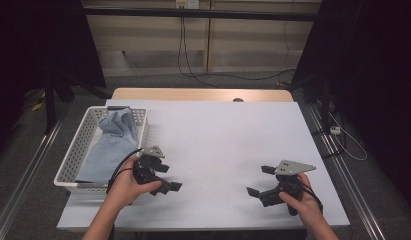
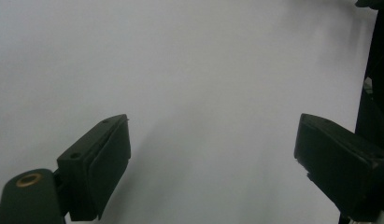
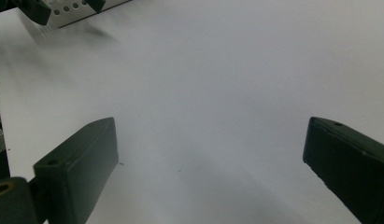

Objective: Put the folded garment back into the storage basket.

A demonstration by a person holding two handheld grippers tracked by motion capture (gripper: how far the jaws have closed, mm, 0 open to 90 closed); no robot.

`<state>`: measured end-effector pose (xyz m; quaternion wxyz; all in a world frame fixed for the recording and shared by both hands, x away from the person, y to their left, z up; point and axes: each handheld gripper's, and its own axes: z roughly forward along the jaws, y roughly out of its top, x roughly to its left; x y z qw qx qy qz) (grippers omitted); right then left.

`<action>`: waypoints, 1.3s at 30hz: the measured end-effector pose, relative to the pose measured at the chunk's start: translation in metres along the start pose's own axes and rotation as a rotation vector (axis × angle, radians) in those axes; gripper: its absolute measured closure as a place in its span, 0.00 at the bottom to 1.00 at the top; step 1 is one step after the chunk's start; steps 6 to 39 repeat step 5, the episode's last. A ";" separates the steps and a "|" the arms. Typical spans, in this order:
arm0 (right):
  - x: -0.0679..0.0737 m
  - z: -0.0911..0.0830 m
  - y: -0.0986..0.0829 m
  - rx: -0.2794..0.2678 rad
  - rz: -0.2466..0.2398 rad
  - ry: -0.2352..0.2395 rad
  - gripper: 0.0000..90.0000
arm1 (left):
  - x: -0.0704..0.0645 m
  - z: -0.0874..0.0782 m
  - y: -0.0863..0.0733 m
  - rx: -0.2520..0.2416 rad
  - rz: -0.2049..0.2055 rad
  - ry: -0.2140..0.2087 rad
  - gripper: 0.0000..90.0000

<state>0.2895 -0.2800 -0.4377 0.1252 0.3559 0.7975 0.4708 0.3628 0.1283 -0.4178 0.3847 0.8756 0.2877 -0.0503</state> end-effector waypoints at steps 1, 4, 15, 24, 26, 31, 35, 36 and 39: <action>0.000 0.000 0.000 0.001 0.001 0.000 0.03 | 0.000 0.000 0.000 0.000 0.000 -0.001 0.12; -0.001 -0.001 -0.002 0.001 0.001 -0.002 0.03 | 0.000 -0.001 -0.001 -0.003 0.001 -0.002 0.12; -0.001 -0.001 -0.002 0.001 0.001 -0.002 0.03 | 0.000 -0.001 -0.001 -0.003 0.001 -0.002 0.12; -0.001 -0.001 -0.002 0.001 0.001 -0.002 0.03 | 0.000 -0.001 -0.001 -0.003 0.001 -0.002 0.12; -0.001 -0.001 -0.002 0.001 0.001 -0.002 0.03 | 0.000 -0.001 -0.001 -0.003 0.001 -0.002 0.12; -0.001 -0.001 -0.002 0.001 0.001 -0.002 0.03 | 0.000 -0.001 -0.001 -0.003 0.001 -0.002 0.12; -0.001 -0.001 -0.002 0.001 0.001 -0.002 0.03 | 0.000 -0.001 -0.001 -0.003 0.001 -0.002 0.12; -0.001 -0.001 -0.002 0.001 0.001 -0.002 0.03 | 0.000 -0.001 -0.001 -0.003 0.001 -0.002 0.12; -0.001 -0.001 -0.002 0.001 0.001 -0.002 0.03 | 0.000 -0.001 -0.001 -0.003 0.001 -0.002 0.12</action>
